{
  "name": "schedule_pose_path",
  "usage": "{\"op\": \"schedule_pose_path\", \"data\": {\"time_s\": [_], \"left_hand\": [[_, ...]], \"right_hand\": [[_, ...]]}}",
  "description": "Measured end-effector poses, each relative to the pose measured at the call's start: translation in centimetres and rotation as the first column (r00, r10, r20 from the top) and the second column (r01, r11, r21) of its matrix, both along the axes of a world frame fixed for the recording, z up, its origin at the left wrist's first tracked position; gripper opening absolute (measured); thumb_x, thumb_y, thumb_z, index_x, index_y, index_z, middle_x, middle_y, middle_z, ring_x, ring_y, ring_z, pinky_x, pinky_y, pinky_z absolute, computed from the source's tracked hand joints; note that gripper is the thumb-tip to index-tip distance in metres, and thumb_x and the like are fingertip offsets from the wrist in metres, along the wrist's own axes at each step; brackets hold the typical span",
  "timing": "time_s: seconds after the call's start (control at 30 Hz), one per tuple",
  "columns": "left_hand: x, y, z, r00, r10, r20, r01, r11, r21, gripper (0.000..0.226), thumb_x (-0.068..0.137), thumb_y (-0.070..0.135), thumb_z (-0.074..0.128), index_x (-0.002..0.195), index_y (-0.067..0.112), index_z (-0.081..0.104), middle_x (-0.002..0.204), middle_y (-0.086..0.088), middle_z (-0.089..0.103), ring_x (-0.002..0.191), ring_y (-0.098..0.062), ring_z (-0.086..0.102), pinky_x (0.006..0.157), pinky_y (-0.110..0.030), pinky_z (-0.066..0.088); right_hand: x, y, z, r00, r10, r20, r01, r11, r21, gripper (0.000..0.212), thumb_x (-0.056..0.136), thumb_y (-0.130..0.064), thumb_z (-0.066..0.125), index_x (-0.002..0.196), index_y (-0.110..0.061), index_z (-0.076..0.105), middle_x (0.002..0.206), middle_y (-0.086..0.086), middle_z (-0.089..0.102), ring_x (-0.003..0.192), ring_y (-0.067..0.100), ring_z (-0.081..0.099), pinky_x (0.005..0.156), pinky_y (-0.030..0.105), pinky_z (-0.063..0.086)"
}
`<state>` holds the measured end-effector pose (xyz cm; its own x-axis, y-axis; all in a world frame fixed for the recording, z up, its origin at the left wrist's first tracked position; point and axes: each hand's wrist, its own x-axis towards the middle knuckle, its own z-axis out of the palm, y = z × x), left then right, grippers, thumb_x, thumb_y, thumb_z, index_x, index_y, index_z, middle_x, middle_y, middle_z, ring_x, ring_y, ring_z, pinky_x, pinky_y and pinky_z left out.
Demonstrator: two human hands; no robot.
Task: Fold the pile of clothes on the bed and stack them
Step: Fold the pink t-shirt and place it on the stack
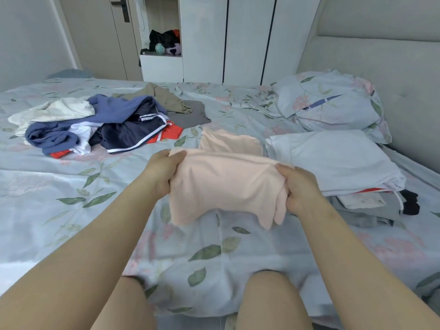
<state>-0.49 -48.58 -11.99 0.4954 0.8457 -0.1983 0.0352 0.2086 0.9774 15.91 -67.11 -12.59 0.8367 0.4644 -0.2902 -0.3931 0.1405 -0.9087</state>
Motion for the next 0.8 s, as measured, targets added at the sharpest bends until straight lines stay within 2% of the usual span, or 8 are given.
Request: {"op": "schedule_pose_path", "data": {"time_s": [0.13,0.23,0.33,0.43,0.53,0.6,0.67,0.8], "left_hand": [[4.8,3.2,-2.9,0.973,0.014,-0.231,0.065,0.941,0.331,0.058,0.093,0.014,0.056,0.144,0.016,0.03,0.129,-0.004,0.044,0.104,-0.023,0.052,0.085,-0.031,0.043],[5.2,4.1,-6.4,0.862,0.139,-0.487,0.318,0.6,0.734,0.076,0.084,0.041,0.063,0.147,0.022,0.026,0.154,-0.007,0.019,0.142,-0.025,0.019,0.113,-0.044,0.024],[4.4,3.6,-8.7,0.707,-0.023,-0.707,0.67,0.341,0.659,0.104,0.056,0.087,0.033,0.145,0.033,0.027,0.156,0.008,0.014,0.146,-0.015,0.006,0.117,-0.045,0.01],[3.9,4.0,-11.0,0.525,-0.024,-0.851,0.828,0.245,0.504,0.109,0.051,0.085,0.017,0.148,0.037,0.017,0.157,0.014,0.009,0.146,-0.009,0.0,0.115,-0.039,0.004],[4.4,5.0,-12.0,0.664,0.081,-0.744,0.733,0.129,0.668,0.077,0.072,0.054,0.022,0.137,0.024,0.049,0.144,0.004,0.047,0.134,-0.018,0.043,0.103,-0.038,0.038],[4.8,5.2,-12.6,0.782,0.13,-0.609,0.619,-0.058,0.783,0.044,0.073,0.025,0.045,0.107,0.014,0.07,0.106,-0.005,0.071,0.093,-0.026,0.07,0.071,-0.035,0.055],[4.5,5.3,-12.3,0.791,0.153,-0.593,0.609,-0.106,0.786,0.034,0.062,0.015,0.056,0.091,0.015,0.073,0.081,-0.004,0.073,0.062,-0.025,0.07,0.051,-0.026,0.052],[2.0,5.0,-10.7,0.711,0.124,-0.692,0.702,-0.088,0.706,0.045,0.072,0.034,0.032,0.092,0.022,0.071,0.07,0.001,0.069,0.053,-0.025,0.064,0.041,-0.024,0.046]], "right_hand": [[2.9,4.0,-1.4,0.949,0.079,0.307,0.002,0.967,-0.255,0.073,0.088,-0.009,0.06,0.149,-0.012,0.02,0.138,0.005,0.039,0.113,0.024,0.048,0.09,0.034,0.043],[3.5,4.7,-3.6,0.578,0.357,0.734,0.233,0.79,-0.568,0.078,0.083,-0.024,0.065,0.148,-0.021,0.023,0.156,0.007,0.017,0.141,0.023,0.022,0.112,0.036,0.024],[3.1,4.5,-6.1,0.264,0.771,0.579,0.134,0.566,-0.814,0.081,0.071,-0.065,0.055,0.143,-0.038,0.03,0.158,-0.009,0.01,0.146,0.016,0.005,0.115,0.04,0.006],[3.3,4.3,-8.6,0.177,0.926,0.333,0.088,0.322,-0.943,0.084,0.077,-0.067,0.056,0.147,-0.043,0.016,0.158,-0.014,0.003,0.146,0.016,-0.001,0.114,0.04,-0.002],[4.3,4.5,-9.9,0.159,0.891,0.425,0.193,0.394,-0.899,0.066,0.09,-0.054,0.05,0.147,-0.04,0.02,0.156,-0.013,0.017,0.143,0.017,0.015,0.115,0.042,0.006],[4.5,4.4,-10.2,0.085,0.831,0.549,0.22,0.522,-0.824,0.047,0.094,-0.035,0.045,0.141,-0.033,0.041,0.146,-0.007,0.042,0.131,0.023,0.037,0.111,0.046,0.018],[4.4,4.2,-10.0,0.095,0.752,0.652,0.165,0.634,-0.756,0.046,0.085,-0.02,0.042,0.128,-0.023,0.059,0.124,0.005,0.063,0.114,0.031,0.053,0.105,0.049,0.028],[3.2,2.9,-8.8,0.029,0.843,0.537,0.147,0.528,-0.836,0.041,0.091,-0.024,0.04,0.128,-0.03,0.058,0.12,0.0,0.064,0.113,0.024,0.054,0.098,0.037,0.034]]}}
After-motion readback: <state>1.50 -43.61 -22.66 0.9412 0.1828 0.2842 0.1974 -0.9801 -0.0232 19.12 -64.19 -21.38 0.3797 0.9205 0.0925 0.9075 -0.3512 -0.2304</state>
